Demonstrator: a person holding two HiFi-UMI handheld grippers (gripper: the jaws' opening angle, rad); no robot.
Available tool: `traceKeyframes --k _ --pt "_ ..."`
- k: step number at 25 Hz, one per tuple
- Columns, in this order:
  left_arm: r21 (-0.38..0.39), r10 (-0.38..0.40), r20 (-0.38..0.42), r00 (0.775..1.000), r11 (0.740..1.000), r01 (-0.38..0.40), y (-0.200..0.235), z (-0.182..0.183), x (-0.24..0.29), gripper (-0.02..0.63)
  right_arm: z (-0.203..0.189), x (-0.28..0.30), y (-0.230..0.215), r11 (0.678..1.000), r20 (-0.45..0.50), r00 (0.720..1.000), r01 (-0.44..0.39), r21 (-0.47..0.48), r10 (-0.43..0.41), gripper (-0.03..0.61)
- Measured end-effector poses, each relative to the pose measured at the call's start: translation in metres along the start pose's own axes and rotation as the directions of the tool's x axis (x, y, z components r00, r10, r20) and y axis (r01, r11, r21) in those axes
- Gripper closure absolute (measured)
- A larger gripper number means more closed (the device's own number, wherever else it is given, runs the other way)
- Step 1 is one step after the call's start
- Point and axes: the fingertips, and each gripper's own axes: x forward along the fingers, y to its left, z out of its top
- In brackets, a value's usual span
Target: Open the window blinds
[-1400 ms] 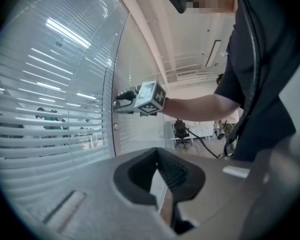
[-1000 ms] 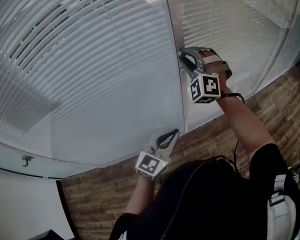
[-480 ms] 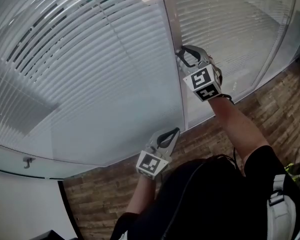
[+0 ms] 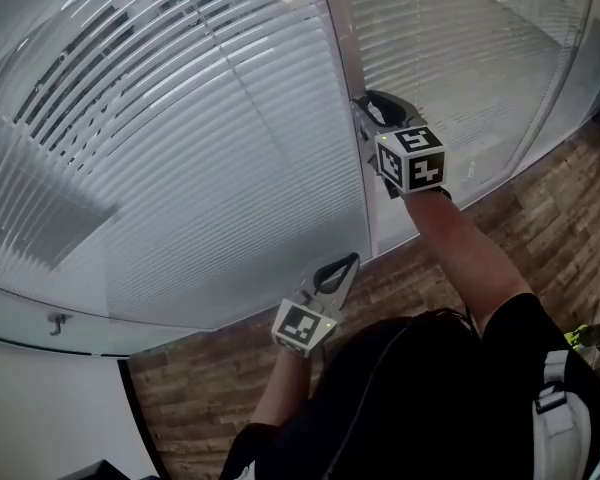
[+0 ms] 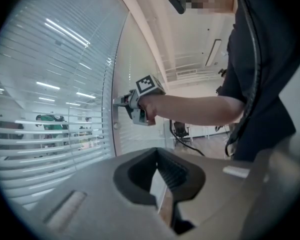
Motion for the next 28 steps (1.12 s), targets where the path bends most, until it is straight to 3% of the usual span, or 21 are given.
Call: traceKeyframes --k 3,19,22,28 --pt "0.003 0.003 0.021 1.000 1.000 -0.003 0.001 -0.006 0.000 0.609 0.001 0.000 0.000 1.000 0.003 1.000 -0.003 0.030 0.003 0.448" --pt "-0.003 0.011 0.038 0.999 1.000 -0.011 -0.001 -0.008 0.001 0.609 -0.001 0.001 0.000 0.999 -0.007 1.000 -0.020 -0.033 0.020 0.443" --pt "-0.008 0.009 0.027 1.000 1.000 -0.009 -0.002 -0.011 0.000 0.609 -0.001 -0.002 0.000 0.999 0.002 1.000 -0.026 -0.029 0.026 0.411" --pt "-0.001 0.006 0.009 1.000 1.000 -0.006 -0.001 -0.006 0.001 0.609 -0.014 -0.024 -0.001 0.997 0.019 0.997 -0.072 -0.025 0.073 0.407"
